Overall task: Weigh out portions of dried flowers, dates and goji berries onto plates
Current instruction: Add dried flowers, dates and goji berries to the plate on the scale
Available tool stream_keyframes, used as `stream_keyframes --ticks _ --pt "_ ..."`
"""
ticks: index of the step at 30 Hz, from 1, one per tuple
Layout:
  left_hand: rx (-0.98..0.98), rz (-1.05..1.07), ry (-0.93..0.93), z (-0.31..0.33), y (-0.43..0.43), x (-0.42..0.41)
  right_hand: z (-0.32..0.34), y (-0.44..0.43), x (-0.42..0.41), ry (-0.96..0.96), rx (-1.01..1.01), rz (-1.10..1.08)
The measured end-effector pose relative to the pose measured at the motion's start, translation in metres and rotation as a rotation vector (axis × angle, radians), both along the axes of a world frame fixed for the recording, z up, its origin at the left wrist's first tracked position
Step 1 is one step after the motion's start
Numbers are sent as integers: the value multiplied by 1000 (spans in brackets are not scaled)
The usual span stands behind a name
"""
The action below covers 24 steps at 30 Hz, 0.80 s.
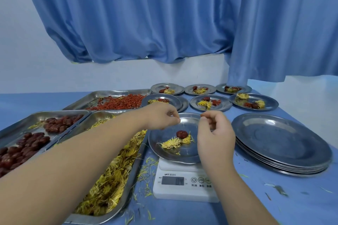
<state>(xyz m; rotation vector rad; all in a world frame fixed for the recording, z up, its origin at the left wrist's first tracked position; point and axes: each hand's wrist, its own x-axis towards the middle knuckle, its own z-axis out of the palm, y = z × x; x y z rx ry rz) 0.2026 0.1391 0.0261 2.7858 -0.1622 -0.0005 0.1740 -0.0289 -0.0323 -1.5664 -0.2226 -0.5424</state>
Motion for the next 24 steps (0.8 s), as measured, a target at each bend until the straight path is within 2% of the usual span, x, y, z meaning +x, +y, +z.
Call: stream_keyframes --ticks 8,15,17,20,24 --pt "-328 105 -30 9 24 -36 2 8 -6 7 -34 59" --pt "-451 210 -82 18 62 -63 3 24 -27 48 -1 247" --pt "-451 242 -94 18 78 -65 12 32 -25 60 -57 353" --pt "-388 311 -116 19 112 -61 36 40 -8 118 -247 528" --pt "-385 432 -139 26 160 -43 67 46 23 130 -492 629"
